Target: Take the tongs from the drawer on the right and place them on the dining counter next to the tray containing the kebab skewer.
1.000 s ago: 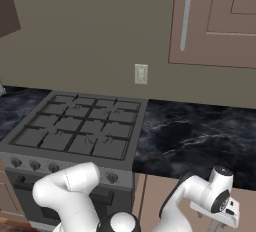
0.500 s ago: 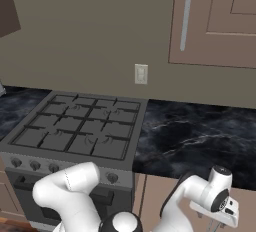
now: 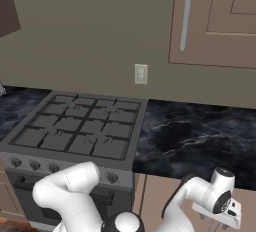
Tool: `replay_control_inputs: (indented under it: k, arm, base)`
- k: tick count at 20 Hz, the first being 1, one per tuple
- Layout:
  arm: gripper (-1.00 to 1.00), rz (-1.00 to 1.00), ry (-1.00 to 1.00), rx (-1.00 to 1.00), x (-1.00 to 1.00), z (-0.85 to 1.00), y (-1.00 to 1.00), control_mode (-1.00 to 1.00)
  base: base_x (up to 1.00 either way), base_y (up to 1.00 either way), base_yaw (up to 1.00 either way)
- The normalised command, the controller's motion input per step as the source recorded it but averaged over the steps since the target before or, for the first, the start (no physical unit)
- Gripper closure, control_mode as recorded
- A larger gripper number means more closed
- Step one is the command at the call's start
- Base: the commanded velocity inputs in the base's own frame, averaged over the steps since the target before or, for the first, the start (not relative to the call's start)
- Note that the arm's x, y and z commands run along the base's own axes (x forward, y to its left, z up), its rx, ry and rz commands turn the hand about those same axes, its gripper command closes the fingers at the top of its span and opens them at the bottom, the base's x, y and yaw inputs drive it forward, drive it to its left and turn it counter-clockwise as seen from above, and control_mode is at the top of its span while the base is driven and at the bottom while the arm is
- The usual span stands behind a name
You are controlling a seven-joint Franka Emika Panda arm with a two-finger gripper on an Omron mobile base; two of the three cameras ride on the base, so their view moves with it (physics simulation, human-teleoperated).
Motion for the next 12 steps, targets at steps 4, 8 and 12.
replay_control_inputs:
  k: [4, 8, 12]
  arm:
    - [-1.00, 0.00, 0.00, 0.00, 0.00, -0.05, -0.02, -1.00]
    - [-1.00, 0.00, 0.00, 0.00, 0.01, -0.14, 0.00, -1.00]
    - [-1.00, 0.00, 0.00, 0.00, 0.03, -0.17, 0.00, -1.00]
  base:
    - [0.00, 0.00, 0.00]
    - [0.00, 0.00, 0.00]
    - [0.00, 0.00, 0.00]
